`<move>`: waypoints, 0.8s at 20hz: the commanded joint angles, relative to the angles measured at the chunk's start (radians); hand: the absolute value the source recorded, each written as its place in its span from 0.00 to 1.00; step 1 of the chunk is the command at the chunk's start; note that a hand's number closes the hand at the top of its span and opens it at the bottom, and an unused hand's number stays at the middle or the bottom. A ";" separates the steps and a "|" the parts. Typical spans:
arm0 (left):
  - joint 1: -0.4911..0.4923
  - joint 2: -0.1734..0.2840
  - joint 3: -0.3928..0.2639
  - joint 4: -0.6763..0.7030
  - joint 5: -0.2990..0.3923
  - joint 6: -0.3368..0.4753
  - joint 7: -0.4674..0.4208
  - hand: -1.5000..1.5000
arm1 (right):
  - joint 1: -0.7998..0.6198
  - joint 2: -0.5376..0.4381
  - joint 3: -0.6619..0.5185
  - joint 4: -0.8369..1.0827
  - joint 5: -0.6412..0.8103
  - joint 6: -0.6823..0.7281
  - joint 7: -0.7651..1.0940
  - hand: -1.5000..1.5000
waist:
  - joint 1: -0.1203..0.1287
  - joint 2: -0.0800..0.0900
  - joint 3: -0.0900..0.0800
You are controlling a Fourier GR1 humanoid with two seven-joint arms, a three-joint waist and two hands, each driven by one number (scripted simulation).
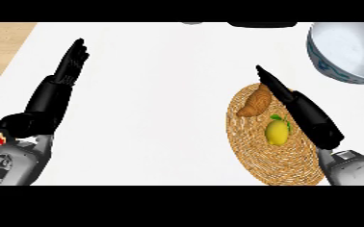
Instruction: Pick the lemon from the placemat and place it in the bowl
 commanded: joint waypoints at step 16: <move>0.039 -0.027 0.072 0.054 -0.061 0.124 0.182 0.50 | 0.313 -0.146 -0.571 0.314 -0.180 0.185 -0.653 0.00 | -0.023 0.024 -0.004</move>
